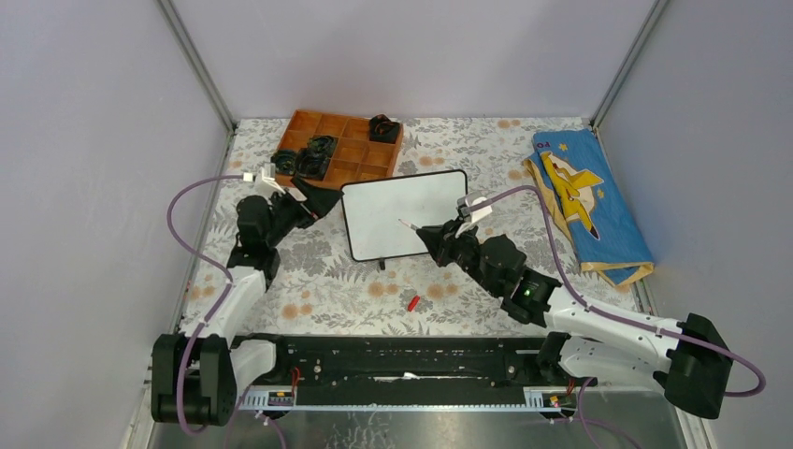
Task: Write a sentence on the whiteboard
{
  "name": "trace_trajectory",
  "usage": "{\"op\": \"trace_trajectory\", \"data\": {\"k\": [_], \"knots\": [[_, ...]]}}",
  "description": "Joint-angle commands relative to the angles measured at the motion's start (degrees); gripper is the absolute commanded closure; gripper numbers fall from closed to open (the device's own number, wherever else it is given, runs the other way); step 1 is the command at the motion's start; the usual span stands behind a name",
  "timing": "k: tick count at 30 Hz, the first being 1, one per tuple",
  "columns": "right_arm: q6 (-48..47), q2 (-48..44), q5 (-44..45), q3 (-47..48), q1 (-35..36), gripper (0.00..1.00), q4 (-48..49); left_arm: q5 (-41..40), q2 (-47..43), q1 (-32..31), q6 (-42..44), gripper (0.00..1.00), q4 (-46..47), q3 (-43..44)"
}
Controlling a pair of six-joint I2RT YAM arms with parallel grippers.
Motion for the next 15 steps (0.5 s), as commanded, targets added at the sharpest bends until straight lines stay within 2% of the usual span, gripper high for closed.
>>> {"op": "trace_trajectory", "data": {"k": [1,5,12,15], "knots": [[-0.73,-1.05,-1.29,3.06,0.59,1.00,5.16,6.31,2.80,1.25,1.10,0.02,5.25,4.08],[-1.95,-3.48,-2.72,2.67,0.59,1.00,2.68,13.79,10.17,1.36,7.33,0.04,-1.30,13.04],[-3.48,-7.82,-4.46,1.66,0.64,1.00,-0.14,18.95,12.17,3.95,7.42,0.05,4.89,13.22],[-3.39,-9.28,-4.78,0.93,0.63,1.00,-0.38,20.79,12.47,5.30,8.10,0.02,4.38,16.23]]}}
